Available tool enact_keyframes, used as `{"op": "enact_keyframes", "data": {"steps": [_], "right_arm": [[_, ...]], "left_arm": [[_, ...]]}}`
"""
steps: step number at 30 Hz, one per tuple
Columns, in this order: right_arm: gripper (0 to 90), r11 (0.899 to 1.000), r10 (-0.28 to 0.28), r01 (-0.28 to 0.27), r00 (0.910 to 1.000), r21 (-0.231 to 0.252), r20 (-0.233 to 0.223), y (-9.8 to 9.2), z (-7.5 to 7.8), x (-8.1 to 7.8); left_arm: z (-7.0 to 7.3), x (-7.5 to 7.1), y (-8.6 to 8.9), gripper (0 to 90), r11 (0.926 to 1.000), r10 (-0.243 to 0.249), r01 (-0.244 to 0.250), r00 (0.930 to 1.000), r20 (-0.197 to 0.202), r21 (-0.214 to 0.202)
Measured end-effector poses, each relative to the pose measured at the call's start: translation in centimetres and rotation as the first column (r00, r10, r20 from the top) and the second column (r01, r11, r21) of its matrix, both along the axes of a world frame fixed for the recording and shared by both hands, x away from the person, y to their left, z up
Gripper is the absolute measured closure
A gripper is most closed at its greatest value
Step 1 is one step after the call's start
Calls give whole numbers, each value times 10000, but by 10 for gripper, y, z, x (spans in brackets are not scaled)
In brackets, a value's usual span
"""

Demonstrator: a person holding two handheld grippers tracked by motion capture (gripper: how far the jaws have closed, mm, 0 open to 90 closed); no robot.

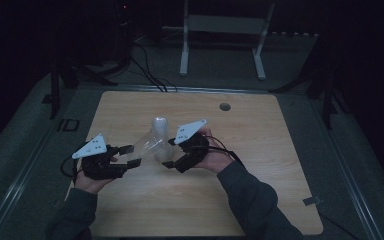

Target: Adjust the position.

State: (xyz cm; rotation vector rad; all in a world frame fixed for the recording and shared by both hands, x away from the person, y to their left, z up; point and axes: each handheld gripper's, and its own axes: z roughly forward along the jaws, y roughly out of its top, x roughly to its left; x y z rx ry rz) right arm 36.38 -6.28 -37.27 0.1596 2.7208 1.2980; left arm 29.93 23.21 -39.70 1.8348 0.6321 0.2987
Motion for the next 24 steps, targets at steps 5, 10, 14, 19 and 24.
{"op": "enact_keyframes", "data": {"steps": [5, 10, 14, 19, 24], "right_arm": [[233, 9995, -88, 93, 9998, 298, -179, 3, -4, 0], [233, 9979, -152, 169, 9995, 623, -266, 5, -5, -1], [232, 9952, -237, 281, 9986, 939, -483, 8, -7, -3], [233, 9933, -221, 285, 9981, 1120, -583, 11, -9, -5], [233, 9888, -263, 369, 9969, 1448, -746, 12, -9, -5]], "left_arm": [[-2, 0, 2, 425, 9997, 37, -37, 10000, -14, -233], [-3, -1, 2, 425, 9990, 80, -77, 9999, 69, -440], [-3, -1, 3, 425, 9984, 110, -104, 9999, 107, -547], [-3, -2, 3, 425, 9980, 124, -113, 9998, 165, -626], [-3, -3, 6, 425, 9955, 147, -128, 9997, 201, -936]]}}
